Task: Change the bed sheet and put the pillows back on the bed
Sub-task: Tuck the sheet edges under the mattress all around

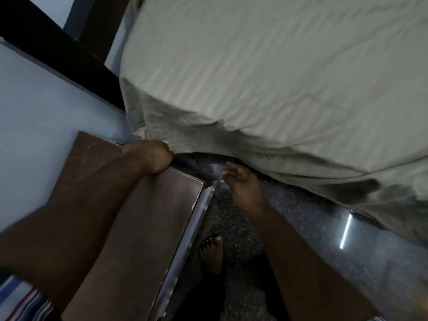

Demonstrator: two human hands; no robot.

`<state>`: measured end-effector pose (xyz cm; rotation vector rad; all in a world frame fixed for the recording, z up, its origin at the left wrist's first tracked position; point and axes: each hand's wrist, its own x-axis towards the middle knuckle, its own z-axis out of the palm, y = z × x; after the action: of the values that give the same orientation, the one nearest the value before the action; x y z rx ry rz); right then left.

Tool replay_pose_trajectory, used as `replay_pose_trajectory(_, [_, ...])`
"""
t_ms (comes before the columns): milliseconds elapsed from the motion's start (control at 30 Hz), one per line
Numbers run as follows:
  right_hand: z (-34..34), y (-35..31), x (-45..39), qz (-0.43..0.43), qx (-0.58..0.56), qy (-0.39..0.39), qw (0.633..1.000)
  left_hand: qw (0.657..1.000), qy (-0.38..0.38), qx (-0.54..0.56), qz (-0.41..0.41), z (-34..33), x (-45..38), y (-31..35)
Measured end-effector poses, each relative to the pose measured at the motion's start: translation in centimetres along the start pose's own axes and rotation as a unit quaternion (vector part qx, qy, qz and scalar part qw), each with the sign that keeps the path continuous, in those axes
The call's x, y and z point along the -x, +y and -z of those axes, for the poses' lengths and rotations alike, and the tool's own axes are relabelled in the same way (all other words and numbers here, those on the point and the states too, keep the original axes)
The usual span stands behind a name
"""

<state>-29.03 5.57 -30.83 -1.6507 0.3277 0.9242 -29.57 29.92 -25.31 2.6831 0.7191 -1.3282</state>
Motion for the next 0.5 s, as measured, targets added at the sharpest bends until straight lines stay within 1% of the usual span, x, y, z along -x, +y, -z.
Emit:
replay_pose_trajectory(33, [0.4, -0.2, 0.3, -0.005, -0.023, -0.002, 1.000, 0.999, 0.008, 0.036, 0.018, 0.3, 0.3, 0.4])
replay_pose_trajectory(133, [1.4, -0.7, 0.5, -0.021, -0.079, -0.024, 0.996, 0.981, 0.097, 0.154, 0.069, 0.6, -0.1, 1.4])
replay_pose_trajectory(200, [1.7, -0.8, 0.1, -0.026, -0.114, -0.029, 0.993, 0.939, 0.156, 0.290, 0.100, 1.2, -0.4, 2.6])
replay_pose_trajectory(233, [1.7, -0.8, -0.2, -0.022, -0.126, -0.028, 0.991, 0.908, 0.175, 0.364, 0.112, 1.5, -0.9, 3.1])
replay_pose_trajectory(267, [1.4, -0.6, -0.6, -0.015, -0.136, -0.028, 0.990, 0.876, 0.169, 0.434, 0.123, 1.7, -1.4, 3.6])
replay_pose_trajectory(300, [1.1, -0.4, -1.0, -0.006, -0.148, -0.027, 0.989, 0.820, 0.157, 0.536, 0.127, 1.7, -2.2, 4.0])
replay_pose_trajectory(333, [0.9, -0.2, -1.2, 0.001, -0.160, -0.020, 0.987, 0.756, 0.133, 0.626, 0.140, 1.9, -2.6, 4.6])
replay_pose_trajectory(367, [0.6, 0.0, -1.5, 0.012, -0.168, -0.014, 0.986, 0.696, 0.113, 0.693, 0.150, 1.6, -3.1, 5.0])
replay_pose_trajectory(400, [0.2, 0.4, -1.9, 0.024, -0.173, -0.009, 0.985, 0.665, 0.101, 0.725, 0.148, 1.1, -3.8, 4.9])
replay_pose_trajectory(433, [-0.3, 0.7, -2.2, 0.035, -0.174, 0.000, 0.984, 0.645, 0.090, 0.744, 0.148, 0.9, -4.3, 4.8])
replay_pose_trajectory(467, [-0.7, 1.2, -2.6, 0.039, -0.175, 0.015, 0.984, 0.657, 0.076, 0.735, 0.149, 0.4, -5.0, 4.6])
replay_pose_trajectory(500, [-1.0, 1.7, -3.0, 0.034, -0.179, 0.035, 0.983, 0.685, 0.061, 0.711, 0.146, 0.1, -5.4, 4.4])
